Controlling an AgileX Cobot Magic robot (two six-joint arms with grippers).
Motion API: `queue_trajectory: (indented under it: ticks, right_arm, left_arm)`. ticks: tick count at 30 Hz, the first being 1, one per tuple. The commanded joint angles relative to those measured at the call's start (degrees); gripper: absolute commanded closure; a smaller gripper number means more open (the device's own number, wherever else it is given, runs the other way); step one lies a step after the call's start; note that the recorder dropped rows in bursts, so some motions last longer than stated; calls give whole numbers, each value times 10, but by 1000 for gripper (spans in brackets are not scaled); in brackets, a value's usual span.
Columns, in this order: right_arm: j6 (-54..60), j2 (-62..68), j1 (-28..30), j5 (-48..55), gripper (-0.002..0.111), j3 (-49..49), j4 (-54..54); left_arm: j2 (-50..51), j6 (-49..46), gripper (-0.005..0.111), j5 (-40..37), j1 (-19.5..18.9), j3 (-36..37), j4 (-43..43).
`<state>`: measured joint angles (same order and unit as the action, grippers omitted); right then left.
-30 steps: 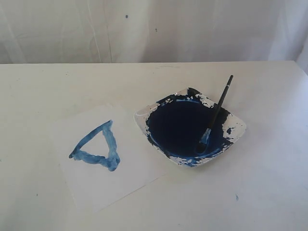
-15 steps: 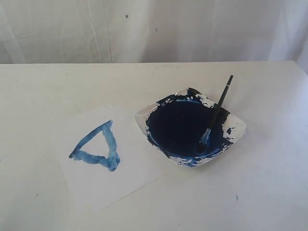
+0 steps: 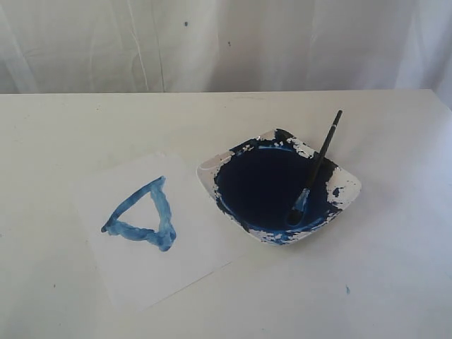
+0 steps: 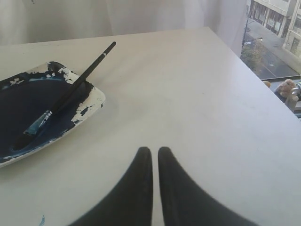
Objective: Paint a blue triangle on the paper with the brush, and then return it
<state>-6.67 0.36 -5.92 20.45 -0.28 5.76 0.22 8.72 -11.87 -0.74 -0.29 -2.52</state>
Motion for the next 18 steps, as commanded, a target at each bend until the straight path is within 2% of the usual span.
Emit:
queue_trajectory:
  ticks: [1, 5, 18]
  right_arm:
    - [4, -4, 3, -3, 103, 3, -2]
    - [4, -4, 3, -3, 103, 3, -2]
    - [4, -4, 3, -4, 103, 3, -2]
  left_arm:
    - [-2, 3, 107, 2, 15, 3, 3]
    - [-2, 3, 107, 2, 28, 3, 3]
    - [-2, 3, 107, 2, 27, 3, 3]
